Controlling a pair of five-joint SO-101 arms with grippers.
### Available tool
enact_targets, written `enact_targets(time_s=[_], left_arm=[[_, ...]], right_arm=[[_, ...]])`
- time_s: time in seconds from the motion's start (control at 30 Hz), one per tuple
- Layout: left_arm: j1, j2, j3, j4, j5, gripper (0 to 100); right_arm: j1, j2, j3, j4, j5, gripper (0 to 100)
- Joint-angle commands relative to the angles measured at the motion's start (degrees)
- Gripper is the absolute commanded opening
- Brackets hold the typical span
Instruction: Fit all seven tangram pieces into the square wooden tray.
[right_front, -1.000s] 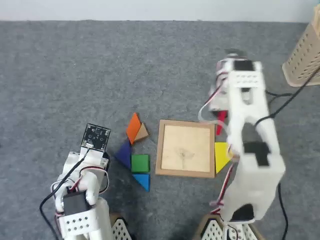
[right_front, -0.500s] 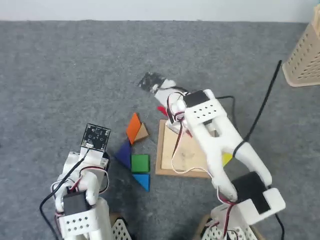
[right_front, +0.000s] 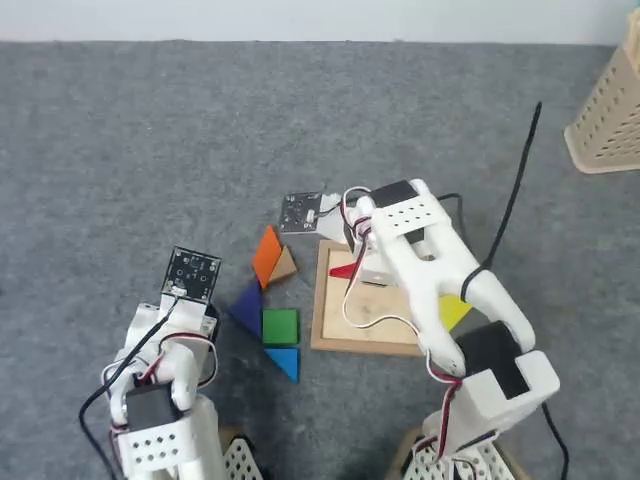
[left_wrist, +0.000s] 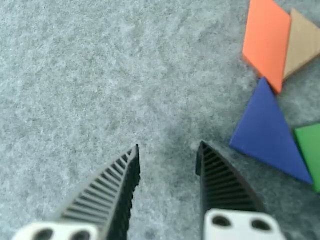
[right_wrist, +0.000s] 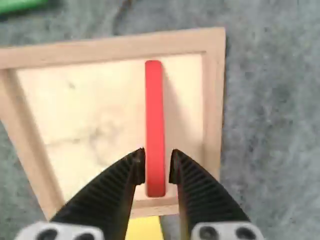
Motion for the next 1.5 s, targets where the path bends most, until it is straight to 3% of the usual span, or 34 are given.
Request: enact_targets(time_s=[0.0, 0.53, 0.73, 0.83, 1.0, 1.17, 1.47], left_arm=[[-0.3, -1.1, -0.4, 0.2, -0.4, 18], [-0.3, -1.1, -0.4, 0.2, -0.4, 17], [-0.3, -1.1, -0.4, 0.2, -0.4, 17], [-0.4, -1.1, -0.4, 0.2, -0.4, 17], [-0.4, -1.1, -0.4, 0.2, -0.4, 17], [-0.4, -1.1, -0.4, 0.2, -0.4, 17], [-0.4, -1.1, -0.4, 0.2, -0.4, 17]], right_arm=[[0.7, -1.5, -1.9, 2.2, -0.2, 9.2], [-5.5, -14.6, -1.1, 12.4, -16.0, 8.7], [-5.1, -12.4, 6.6, 5.1, -16.3, 7.6], [-5.0, -10.5, 11.3, -1.5, -16.3, 0.2], [-2.4, -4.8, 12.7, -5.9, -15.8, 0.6], [1.6, 3.1, 7.6, -8.7, -15.8, 0.6], [3.3, 14.8, -9.1, -2.8, -16.3, 0.6]])
